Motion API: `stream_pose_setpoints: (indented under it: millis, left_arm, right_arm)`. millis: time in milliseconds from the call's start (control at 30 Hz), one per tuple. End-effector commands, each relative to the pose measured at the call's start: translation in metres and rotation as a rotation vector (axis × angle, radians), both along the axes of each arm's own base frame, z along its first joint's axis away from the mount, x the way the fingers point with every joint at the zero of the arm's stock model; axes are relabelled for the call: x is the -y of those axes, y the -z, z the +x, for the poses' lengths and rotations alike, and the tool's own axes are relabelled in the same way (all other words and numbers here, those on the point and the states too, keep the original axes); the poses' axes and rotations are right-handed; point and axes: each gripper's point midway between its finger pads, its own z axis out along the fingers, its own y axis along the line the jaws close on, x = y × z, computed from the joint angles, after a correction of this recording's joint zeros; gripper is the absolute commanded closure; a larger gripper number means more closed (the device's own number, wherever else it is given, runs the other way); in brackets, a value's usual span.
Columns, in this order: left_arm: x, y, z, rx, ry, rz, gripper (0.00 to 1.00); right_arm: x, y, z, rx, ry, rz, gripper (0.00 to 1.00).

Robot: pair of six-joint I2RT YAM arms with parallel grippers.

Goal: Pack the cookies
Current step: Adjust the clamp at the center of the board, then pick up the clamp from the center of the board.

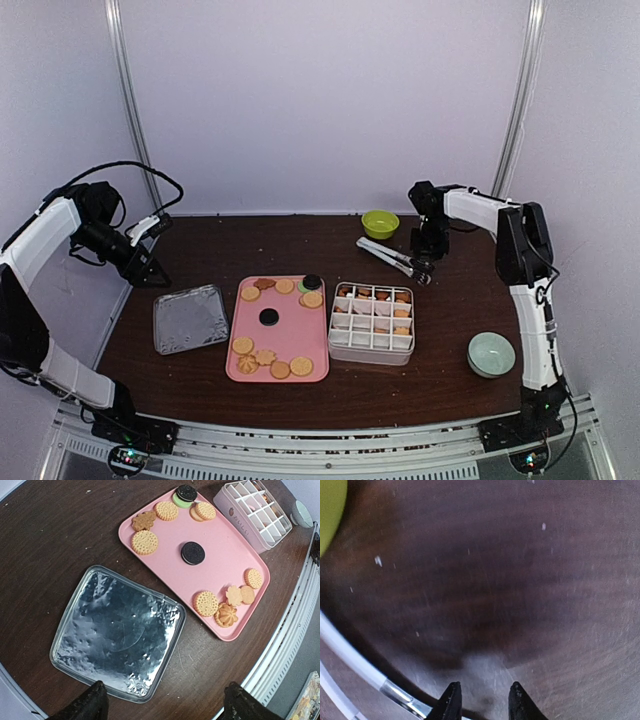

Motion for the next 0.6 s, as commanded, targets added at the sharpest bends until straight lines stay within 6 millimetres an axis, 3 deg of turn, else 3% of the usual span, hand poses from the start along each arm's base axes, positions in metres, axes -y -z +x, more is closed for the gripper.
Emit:
stream_pose_setpoints:
  millis: [0, 267, 400, 567]
  left_arm:
    - [0.000, -0.005, 0.001, 0.031, 0.008, -0.017, 0.18]
    - [0.002, -0.006, 0.001, 0.032, 0.010, -0.025, 0.18]
    - [0.003, -0.009, 0.001, 0.028, 0.011, -0.034, 0.18]
    - [0.002, -0.011, 0.001, 0.030, 0.007, -0.029, 0.18]
  right_arm:
    - [-0.024, -0.023, -0.022, 0.040, -0.010, 0.179, 0.67]
    - [-0.036, -0.027, -0.051, 0.119, 0.020, 0.314, 0.69]
    - [-0.037, -0.044, -0.046, 0.197, 0.073, 0.356, 0.66]
    - [-0.058, -0.052, -0.035, 0.240, 0.079, 0.500, 0.59]
